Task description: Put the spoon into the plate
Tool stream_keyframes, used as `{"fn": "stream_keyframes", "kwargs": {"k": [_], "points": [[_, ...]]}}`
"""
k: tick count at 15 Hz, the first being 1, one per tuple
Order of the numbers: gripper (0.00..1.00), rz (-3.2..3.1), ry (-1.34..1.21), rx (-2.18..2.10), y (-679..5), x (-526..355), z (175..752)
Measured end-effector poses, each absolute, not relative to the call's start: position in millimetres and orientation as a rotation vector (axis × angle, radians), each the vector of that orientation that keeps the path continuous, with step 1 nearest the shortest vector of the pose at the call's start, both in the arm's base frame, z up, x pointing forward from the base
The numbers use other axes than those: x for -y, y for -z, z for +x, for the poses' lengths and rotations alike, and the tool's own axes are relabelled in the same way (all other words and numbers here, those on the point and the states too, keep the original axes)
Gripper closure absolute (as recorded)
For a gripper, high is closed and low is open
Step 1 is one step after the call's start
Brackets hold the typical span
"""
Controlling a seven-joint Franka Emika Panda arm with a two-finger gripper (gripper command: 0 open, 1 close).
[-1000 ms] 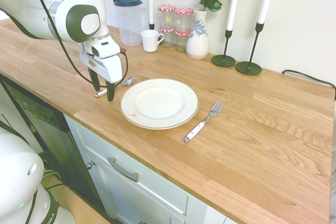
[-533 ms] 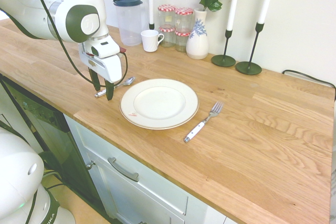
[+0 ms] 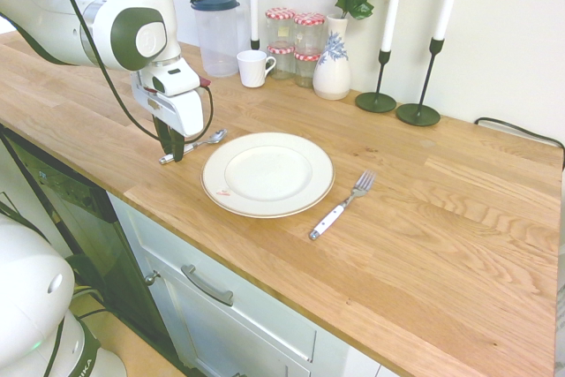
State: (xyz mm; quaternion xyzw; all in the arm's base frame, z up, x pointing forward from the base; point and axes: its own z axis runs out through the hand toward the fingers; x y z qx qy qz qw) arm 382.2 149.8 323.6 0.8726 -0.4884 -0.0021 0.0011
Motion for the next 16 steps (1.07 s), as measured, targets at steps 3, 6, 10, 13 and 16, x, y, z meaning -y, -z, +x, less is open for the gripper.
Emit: {"fn": "stream_keyframes", "kwargs": {"k": [3,6,10,13,16], "points": [[1.0,2.734,0.029,1.567,-323.3,-149.7,382.3],[1.0,2.733,0.037,1.581,-323.7,-150.1,382.6],[1.0,2.733,0.042,1.586,-323.8,-149.3,383.0],[1.0,2.741,0.047,1.588,-327.3,-148.3,386.0],[1.0,2.766,0.022,1.597,-351.3,-147.3,397.5]]}}
